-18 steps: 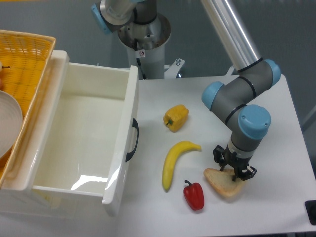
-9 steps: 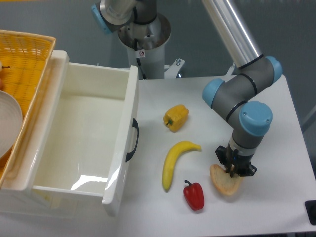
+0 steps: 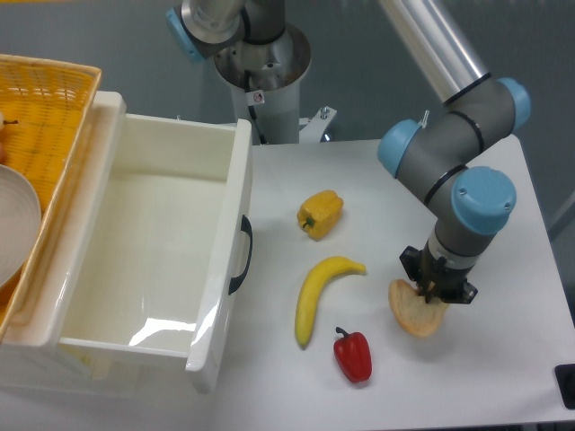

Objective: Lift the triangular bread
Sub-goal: 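Lift the gripped bread slice up off the table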

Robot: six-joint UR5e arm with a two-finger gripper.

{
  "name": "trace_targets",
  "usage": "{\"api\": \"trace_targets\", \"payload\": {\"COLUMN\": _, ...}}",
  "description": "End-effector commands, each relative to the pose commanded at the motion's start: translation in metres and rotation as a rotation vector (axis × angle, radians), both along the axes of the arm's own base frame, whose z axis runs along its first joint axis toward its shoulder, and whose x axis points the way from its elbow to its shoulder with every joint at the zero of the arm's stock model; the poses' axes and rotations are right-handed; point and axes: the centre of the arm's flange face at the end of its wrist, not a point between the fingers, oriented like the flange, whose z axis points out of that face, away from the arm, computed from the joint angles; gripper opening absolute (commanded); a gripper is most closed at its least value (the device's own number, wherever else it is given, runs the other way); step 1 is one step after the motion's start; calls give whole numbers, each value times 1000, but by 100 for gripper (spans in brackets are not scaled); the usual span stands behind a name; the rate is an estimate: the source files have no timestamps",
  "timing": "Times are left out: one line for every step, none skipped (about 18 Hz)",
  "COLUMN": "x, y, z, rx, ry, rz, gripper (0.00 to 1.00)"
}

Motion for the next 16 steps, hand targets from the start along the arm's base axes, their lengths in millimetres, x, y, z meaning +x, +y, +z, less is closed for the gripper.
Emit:
{"api": "trace_targets", "payload": {"x": -3, "y": -1, "z": 4, "rx": -24, "ry": -5, "rz": -9, "gripper": 0}}
{"api": "trace_targets", "payload": {"x": -6, "y": -1, "z": 6, "rx": -35, "ry": -1, "rz": -22, "gripper": 0}}
{"api": "trace_targets", "payload": {"x": -7, "y": 0, "z": 9, "rx": -36, "ry": 3, "rz": -30, "gripper": 0}}
{"api": "trace_targets", "payload": {"x": -12, "y": 0, "z": 15, "rx": -29, "ry": 13, "rz": -30, "gripper": 0}}
{"api": "trace_targets", "payload": {"x": -21, "y": -7, "z": 19, "rx": -30, "ry": 6, "rz": -16, "gripper": 0}}
{"api": "trace_targets", "payload": {"x": -25, "y": -7, "z": 21, "rx": -37, "ry": -16, "rz": -13, "gripper": 0}}
{"api": "trace_targets", "payload": {"x": -27, "y": -6, "z": 24, "rx": -41, "ry": -23, "rz": -13, "gripper": 0}}
{"api": "trace_targets", "payload": {"x": -27, "y": -6, "z": 22, "rx": -41, "ry": -24, "rz": -13, "gripper": 0}}
{"api": "trace_targets", "payload": {"x": -27, "y": -6, "z": 21, "rx": -42, "ry": -25, "rz": -13, "gripper": 0}}
{"api": "trace_targets", "payload": {"x": -27, "y": -6, "z": 21, "rx": -43, "ry": -27, "rz": -13, "gripper": 0}}
{"api": "trace_targets", "payload": {"x": -27, "y": -6, "z": 21, "rx": -43, "ry": -27, "rz": -13, "gripper": 0}}
{"api": "trace_targets", "payload": {"x": -26, "y": -6, "z": 20, "rx": -44, "ry": -30, "rz": -13, "gripper": 0}}
{"api": "trace_targets", "payload": {"x": -26, "y": -6, "z": 19, "rx": -43, "ry": -30, "rz": -13, "gripper": 0}}
{"api": "trace_targets", "payload": {"x": -26, "y": -6, "z": 19, "rx": -43, "ry": -32, "rz": -13, "gripper": 0}}
{"api": "trace_targets", "payload": {"x": -26, "y": -7, "z": 18, "rx": -44, "ry": -33, "rz": -13, "gripper": 0}}
{"api": "trace_targets", "payload": {"x": -26, "y": -6, "z": 18, "rx": -41, "ry": -34, "rz": -13, "gripper": 0}}
